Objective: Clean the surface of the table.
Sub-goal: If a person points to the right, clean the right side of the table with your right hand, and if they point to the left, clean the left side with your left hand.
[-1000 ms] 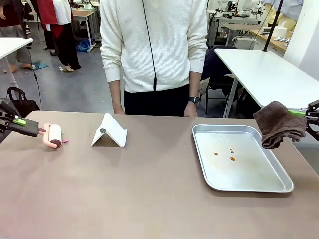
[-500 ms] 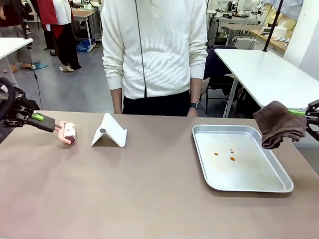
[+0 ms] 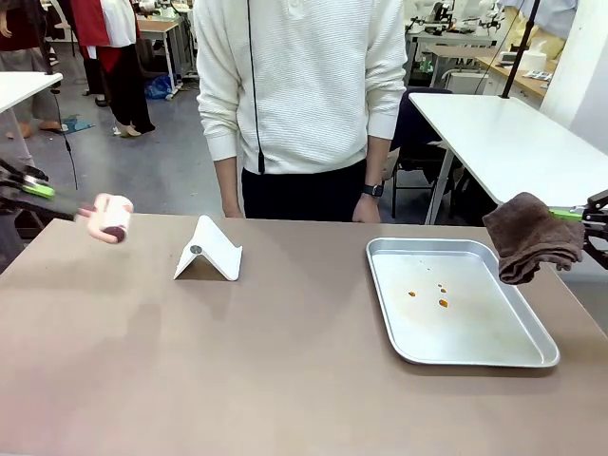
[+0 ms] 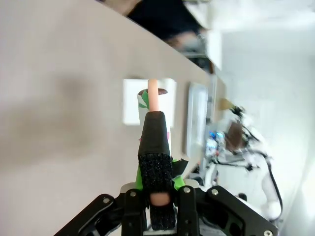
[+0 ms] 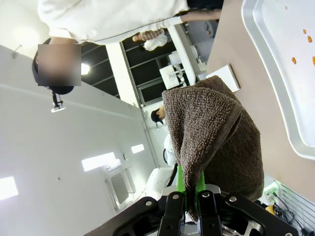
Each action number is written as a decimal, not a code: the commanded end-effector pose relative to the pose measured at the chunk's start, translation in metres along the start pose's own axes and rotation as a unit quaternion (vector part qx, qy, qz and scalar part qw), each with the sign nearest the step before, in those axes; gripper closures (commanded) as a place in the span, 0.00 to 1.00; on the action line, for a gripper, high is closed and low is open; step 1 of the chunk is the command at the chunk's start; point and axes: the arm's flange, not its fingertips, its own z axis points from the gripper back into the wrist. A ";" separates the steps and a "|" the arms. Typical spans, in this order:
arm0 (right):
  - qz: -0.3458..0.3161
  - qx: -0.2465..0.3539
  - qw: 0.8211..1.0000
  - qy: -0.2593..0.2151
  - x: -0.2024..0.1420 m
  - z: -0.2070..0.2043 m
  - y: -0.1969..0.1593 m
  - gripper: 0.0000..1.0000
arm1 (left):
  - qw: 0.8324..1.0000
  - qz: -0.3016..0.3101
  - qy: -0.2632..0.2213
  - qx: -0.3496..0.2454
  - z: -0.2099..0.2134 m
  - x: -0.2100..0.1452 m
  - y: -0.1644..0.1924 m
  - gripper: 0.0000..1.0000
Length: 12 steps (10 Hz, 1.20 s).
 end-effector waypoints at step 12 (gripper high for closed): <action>0.001 -0.004 1.000 0.008 -0.001 0.003 0.004 1.00 | 0.988 -0.060 0.079 -0.116 0.123 -0.162 0.091 0.78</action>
